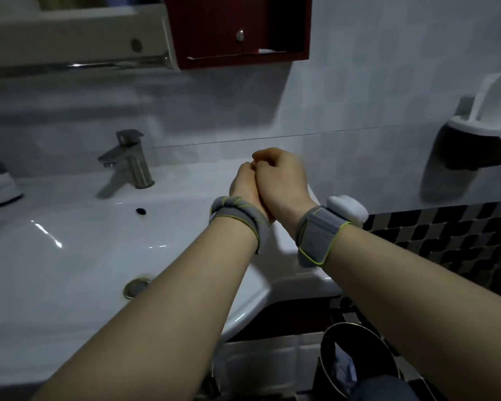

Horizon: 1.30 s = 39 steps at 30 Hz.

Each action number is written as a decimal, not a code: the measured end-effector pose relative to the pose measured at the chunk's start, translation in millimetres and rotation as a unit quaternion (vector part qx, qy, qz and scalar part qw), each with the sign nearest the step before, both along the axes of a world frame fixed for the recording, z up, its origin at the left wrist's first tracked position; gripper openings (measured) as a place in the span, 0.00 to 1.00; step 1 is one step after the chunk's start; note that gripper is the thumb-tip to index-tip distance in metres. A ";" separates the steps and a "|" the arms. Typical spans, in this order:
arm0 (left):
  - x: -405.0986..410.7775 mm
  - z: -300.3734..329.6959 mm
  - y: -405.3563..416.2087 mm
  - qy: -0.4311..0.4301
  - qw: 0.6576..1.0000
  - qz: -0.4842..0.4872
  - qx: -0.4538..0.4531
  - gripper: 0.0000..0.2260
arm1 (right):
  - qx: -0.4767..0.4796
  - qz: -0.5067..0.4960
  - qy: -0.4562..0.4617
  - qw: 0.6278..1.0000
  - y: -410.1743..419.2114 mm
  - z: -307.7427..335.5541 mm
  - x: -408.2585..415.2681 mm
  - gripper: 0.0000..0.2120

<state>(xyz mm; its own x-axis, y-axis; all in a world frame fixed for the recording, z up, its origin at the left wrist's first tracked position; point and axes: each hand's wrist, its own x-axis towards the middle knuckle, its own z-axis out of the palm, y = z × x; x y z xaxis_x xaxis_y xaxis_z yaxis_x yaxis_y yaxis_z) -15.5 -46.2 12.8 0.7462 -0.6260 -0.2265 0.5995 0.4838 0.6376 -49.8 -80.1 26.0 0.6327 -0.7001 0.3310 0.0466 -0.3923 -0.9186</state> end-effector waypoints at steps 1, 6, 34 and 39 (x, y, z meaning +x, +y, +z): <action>-2.4 2.1 2.5 0.012 1.000 -0.011 -0.024 0.14 | -0.007 -0.003 -0.017 1.000 0.2 -1.6 0.6 0.17; 9.4 1.1 2.1 0.035 0.995 -0.051 -0.084 0.15 | 0.002 0.013 -0.065 0.998 0.3 -6.3 13.5 0.16; 68.2 -10.6 -11.3 0.056 0.992 0.063 -0.091 0.14 | 0.057 -0.073 -0.166 0.982 -37.8 -42.7 29.5 0.07; 71.1 -11.7 -7.6 0.078 0.985 0.086 -0.125 0.08 | -0.060 -0.008 -0.105 0.993 -29.7 -49.2 16.3 0.05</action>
<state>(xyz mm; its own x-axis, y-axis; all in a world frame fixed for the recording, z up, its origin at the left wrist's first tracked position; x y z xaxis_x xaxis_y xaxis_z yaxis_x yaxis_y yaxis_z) 55.6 -53.8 1.1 0.8138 -0.5448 -0.2022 0.5770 0.7164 0.3923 -33.5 -109.8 -23.2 0.5302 -0.6563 0.5368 0.2257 -0.5010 -0.8355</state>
